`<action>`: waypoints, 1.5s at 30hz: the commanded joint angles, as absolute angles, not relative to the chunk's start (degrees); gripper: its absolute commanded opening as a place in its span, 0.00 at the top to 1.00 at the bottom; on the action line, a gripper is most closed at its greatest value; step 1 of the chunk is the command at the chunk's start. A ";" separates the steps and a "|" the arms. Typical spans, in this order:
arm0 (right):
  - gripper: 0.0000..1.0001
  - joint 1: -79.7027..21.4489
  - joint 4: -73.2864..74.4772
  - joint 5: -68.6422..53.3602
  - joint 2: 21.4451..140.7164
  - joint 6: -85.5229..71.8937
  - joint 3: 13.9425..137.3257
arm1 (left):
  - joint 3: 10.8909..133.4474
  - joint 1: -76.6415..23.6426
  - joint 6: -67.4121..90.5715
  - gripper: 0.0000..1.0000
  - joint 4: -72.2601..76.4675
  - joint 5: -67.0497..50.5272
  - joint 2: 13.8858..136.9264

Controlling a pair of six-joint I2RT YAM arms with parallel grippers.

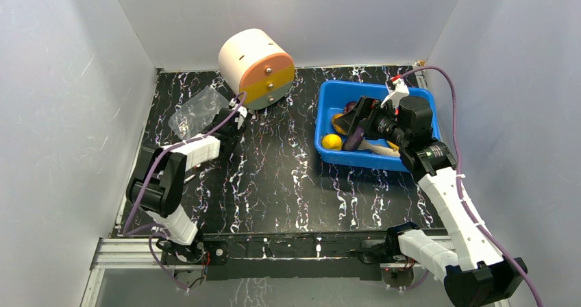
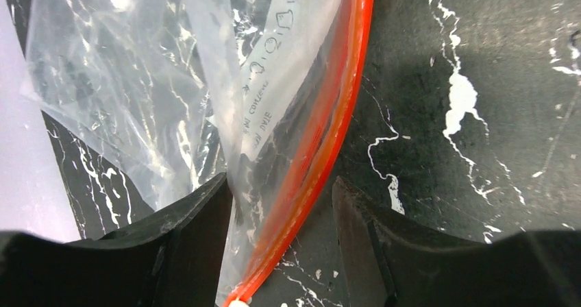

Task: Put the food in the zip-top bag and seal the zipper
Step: Pick up the zipper food storage bag at the corner of the board, then open the zipper of the food storage bag.

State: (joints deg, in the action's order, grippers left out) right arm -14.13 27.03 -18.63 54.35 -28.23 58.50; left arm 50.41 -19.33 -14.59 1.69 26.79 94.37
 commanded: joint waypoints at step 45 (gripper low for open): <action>0.52 -46.54 11.59 -3.68 78.26 -49.40 68.00 | 48.24 -18.63 23.07 1.00 -11.38 -33.00 56.09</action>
State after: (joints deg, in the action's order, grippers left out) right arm -44.84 15.92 -7.16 76.14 -49.63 63.35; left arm 48.64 -18.85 22.15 -12.34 -27.00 58.59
